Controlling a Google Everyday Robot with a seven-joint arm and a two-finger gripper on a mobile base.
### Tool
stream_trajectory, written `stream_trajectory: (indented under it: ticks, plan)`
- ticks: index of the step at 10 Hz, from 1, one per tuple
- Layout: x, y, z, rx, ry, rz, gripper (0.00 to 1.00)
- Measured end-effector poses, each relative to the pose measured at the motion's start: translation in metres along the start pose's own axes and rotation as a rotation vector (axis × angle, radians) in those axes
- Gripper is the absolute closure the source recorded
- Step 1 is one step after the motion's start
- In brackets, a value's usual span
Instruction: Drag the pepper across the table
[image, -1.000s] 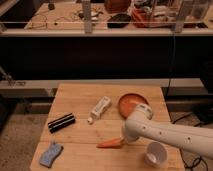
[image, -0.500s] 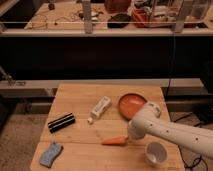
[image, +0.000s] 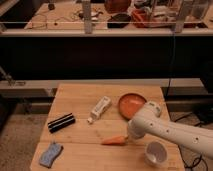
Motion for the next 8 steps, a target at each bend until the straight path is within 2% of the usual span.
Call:
stream_trajectory:
  ticks: [8]
  plan:
    - [-0.0001, -0.005, -0.0029, 0.018, -0.006, 0.012, 1.0]
